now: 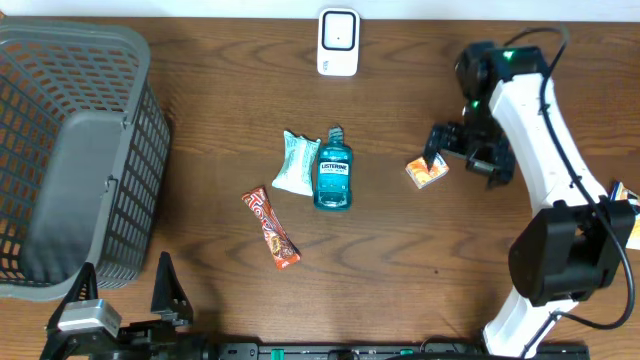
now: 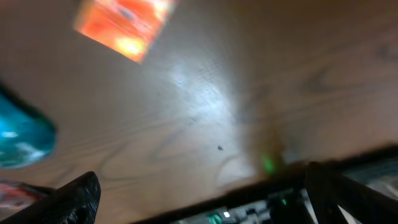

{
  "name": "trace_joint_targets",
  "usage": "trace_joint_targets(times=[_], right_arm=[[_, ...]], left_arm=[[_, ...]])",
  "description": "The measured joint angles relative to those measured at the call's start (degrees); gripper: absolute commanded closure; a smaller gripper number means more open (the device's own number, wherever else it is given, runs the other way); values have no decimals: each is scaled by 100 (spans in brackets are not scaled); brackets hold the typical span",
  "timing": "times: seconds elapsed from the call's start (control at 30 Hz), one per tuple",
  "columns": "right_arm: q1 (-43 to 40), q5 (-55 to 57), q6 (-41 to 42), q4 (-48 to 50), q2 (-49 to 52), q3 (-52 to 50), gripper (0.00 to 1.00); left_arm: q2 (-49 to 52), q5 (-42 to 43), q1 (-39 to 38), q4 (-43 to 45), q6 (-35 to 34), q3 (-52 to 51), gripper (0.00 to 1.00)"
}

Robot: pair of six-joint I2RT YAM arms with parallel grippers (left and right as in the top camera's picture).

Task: Scan the item barcode
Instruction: 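Lower the right gripper onto the orange tissue pack and grasp it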

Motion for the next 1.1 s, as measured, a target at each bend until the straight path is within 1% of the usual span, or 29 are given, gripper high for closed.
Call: trace_joint_targets(times=[0.07,0.13,0.17,0.2,0.27,0.33,0.37,0.4,0.43,0.53,0.6,0.63,0.67,0.73,0.8,0.87,1.1], right_arm=[[31,111,70,278,-459,-562,1],[42,330,149,1158,-1917,-1626,1],[39,372,162,1620,-2457,-1996,1],[39,382,173,1930,-2732,-2216,1],[44,321,192,3351,-3849,-3403,1],[42,101,219,4485,-4317,-4229,2],[44,-142,229,5372,-4448,-4784,4],[44,-286,232,5687,-4444,-5023,4],[44,-505,269,6277,-4341,-5421,7],[44,-780,457,6832,-3891,-5869,12],[44,-866,643,7147,-3469,-5890,24],[44,-931,841,7444,-3064,-5886,28],[39,-960,1051,7659,-2651,-5880,31],[17,-979,1274,7943,-2304,-5880,36],[-70,-997,1532,8120,-1996,-5873,37],[-221,-975,1709,8258,-1947,-5873,37],[-501,-957,1869,8382,-1947,-5871,35]], left_arm=[[0,0,0,7,-2,-2,2],[2,-2,-4,13,-2,-15,2],[4,-2,-4,22,-2,-17,2],[0,7,-4,-4,0,-20,2],[4,0,-4,2,-2,-26,2],[2,-2,-4,17,-2,-28,2],[2,0,-4,11,-2,-28,2],[2,0,-4,0,0,-28,2],[2,0,-4,4,-2,-28,2],[2,0,-4,0,-2,-31,2],[2,0,-4,4,0,-31,2],[2,0,-4,2,0,-31,2],[2,0,-4,2,-2,-31,2],[2,0,-4,-9,-2,-31,2],[2,0,-4,-2,0,-31,2],[2,0,-4,0,0,-31,2],[2,0,-4,0,-2,-31,2]])
